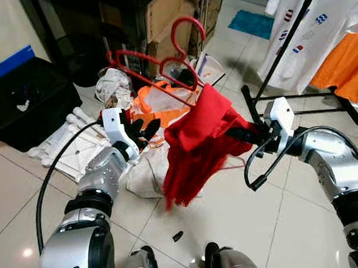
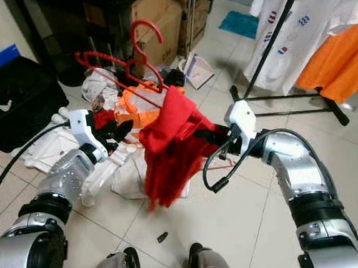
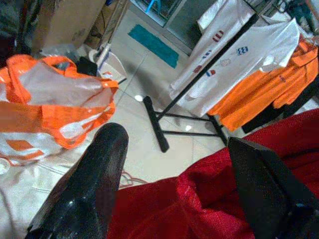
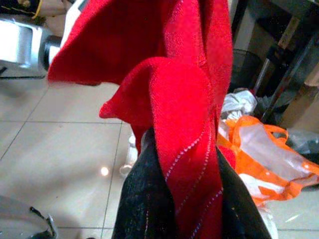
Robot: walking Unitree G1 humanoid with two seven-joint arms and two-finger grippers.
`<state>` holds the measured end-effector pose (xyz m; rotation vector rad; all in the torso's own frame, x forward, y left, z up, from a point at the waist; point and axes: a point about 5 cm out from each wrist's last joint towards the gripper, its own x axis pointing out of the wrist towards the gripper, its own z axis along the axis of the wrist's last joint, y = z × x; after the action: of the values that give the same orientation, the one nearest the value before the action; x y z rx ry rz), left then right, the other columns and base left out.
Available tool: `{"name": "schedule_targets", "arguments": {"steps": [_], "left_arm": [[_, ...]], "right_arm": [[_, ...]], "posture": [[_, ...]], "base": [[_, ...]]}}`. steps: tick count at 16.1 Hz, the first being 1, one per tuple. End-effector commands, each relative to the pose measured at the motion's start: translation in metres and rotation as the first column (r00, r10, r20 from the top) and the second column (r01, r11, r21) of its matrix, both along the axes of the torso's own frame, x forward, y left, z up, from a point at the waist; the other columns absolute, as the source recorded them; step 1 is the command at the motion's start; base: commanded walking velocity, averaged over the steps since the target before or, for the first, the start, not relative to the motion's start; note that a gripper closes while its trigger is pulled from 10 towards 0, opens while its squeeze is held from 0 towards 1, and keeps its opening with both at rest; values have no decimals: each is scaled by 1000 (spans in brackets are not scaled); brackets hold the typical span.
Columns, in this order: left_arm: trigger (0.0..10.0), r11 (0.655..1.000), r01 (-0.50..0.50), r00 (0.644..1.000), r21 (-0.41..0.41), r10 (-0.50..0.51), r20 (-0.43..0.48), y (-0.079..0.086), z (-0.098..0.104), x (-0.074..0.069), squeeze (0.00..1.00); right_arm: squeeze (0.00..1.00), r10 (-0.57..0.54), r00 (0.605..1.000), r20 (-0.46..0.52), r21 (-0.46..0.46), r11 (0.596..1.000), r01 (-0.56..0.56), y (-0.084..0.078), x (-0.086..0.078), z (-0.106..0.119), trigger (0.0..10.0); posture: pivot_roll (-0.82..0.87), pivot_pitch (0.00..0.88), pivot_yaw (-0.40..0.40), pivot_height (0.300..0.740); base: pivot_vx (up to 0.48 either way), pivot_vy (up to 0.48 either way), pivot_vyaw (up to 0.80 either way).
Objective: Hang hanger
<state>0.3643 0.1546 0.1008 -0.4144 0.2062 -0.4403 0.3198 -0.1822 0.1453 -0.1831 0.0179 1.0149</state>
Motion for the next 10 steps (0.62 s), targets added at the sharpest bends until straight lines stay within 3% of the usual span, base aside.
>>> {"name": "schedule_targets", "arguments": {"steps": [1, 2, 3, 4, 5, 6, 8, 9, 10], "left_arm": [[10000, 998, 8, 1000, -69, -9, -22, -2, 0, 0, 0], [10000, 990, 14, 999, -140, -20, -43, -4, -1, 0, 0], [10000, 988, 18, 998, -153, -26, -50, -5, -3, -2, 0], [10000, 999, -3, 998, -50, 1, -56, -5, -12, -5, 0], [10000, 985, -47, 997, 167, 56, -50, -2, -23, -8, 0], [10000, 968, -92, 993, 235, 107, -52, 1, -28, -11, 0], [10000, 862, -288, 913, 417, 379, -152, 23, -69, -35, 0], [10000, 807, -309, 878, 504, 445, -175, 28, -84, -48, 0], [10000, 759, -307, 860, 575, 480, -174, 31, -95, -58, 0]], "right_arm": [[0, -1, 1000, 31, 14, 1000, 0, -1, 1, 8, 0], [0, -5, 999, 32, 17, 1000, 4, -1, 1, 8, 0], [0, -10, 999, 32, 19, 1000, 9, -1, 2, 6, 0], [0, -51, 998, 31, -43, 998, 52, -2, 1, -9, 0], [0, -137, 991, 6, -72, 988, 137, -2, 0, -33, 0], [0, -220, 975, -13, -49, 975, 219, -2, 0, -45, 0], [0, -497, 864, -77, -142, 864, 484, 0, -6, -95, 0], [0, -584, 808, -80, -167, 807, 567, -2, -8, -106, 0], [0, -695, 705, -143, -172, 719, 673, -8, -10, -116, 0]], "posture": [[-135, 153, -54, 740], [-135, 150, -53, 740], [-135, 150, -53, 740], [-135, 150, -53, 740], [-133, 148, -65, 740], [-133, 148, -65, 740], [-137, 149, -50, 740], [-138, 148, -50, 740], [-139, 147, -51, 740]], "base": [[0, 0, 0], [0, 0, 0], [0, 0, 0], [0, 0, 0], [0, 0, 0], [0, 0, 0], [0, 0, 0], [0, 0, 0], [0, 0, 0]]}}
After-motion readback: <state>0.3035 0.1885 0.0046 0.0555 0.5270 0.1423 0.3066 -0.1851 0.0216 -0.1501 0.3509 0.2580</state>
